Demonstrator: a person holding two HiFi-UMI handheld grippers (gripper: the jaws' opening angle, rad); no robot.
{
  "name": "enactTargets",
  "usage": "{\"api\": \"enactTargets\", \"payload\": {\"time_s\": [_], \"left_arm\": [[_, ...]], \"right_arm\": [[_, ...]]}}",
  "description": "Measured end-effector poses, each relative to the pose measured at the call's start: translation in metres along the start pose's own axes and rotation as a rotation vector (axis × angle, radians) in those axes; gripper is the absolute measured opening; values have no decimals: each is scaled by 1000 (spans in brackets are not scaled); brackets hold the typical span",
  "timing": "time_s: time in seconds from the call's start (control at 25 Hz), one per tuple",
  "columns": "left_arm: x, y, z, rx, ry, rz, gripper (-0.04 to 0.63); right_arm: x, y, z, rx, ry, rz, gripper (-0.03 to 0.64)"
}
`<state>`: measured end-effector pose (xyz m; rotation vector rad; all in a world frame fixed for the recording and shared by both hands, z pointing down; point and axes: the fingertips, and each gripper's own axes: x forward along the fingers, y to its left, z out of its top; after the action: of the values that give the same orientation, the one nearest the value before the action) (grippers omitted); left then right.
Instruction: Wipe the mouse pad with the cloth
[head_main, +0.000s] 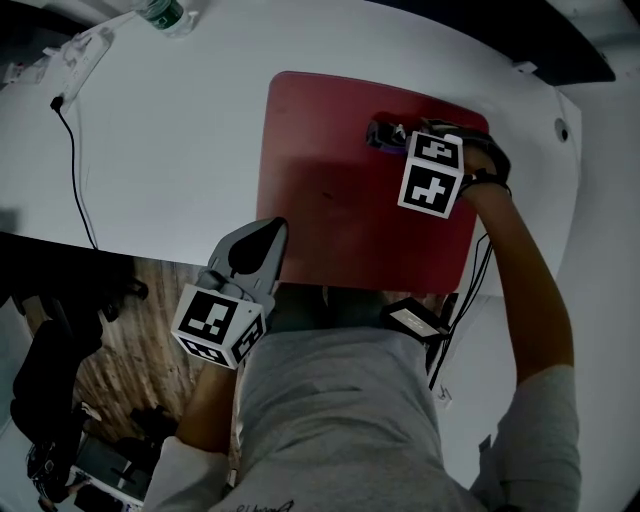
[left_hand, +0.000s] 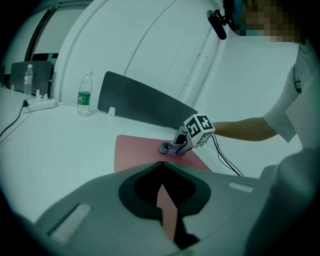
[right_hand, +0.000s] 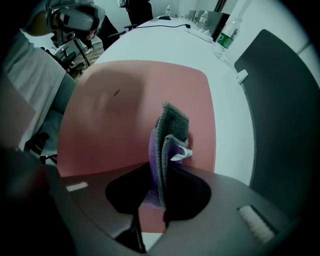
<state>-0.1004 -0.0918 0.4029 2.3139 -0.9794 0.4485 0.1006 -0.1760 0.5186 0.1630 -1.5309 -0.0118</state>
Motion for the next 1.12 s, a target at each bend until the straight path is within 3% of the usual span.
{"api": "enactTargets", "payload": {"time_s": [0.48, 0.8, 1.12], "left_arm": [[-25, -18, -25, 73, 4, -113, 20], [-41, -41, -37, 81, 1, -103, 20], [-67, -69, -77, 46, 20, -97, 20]], "right_arm": [[-9, 97, 12, 52, 6, 19, 89], [-15, 153, 11, 19, -21, 61, 89], [-20, 196, 20, 19, -40, 102, 89]]}}
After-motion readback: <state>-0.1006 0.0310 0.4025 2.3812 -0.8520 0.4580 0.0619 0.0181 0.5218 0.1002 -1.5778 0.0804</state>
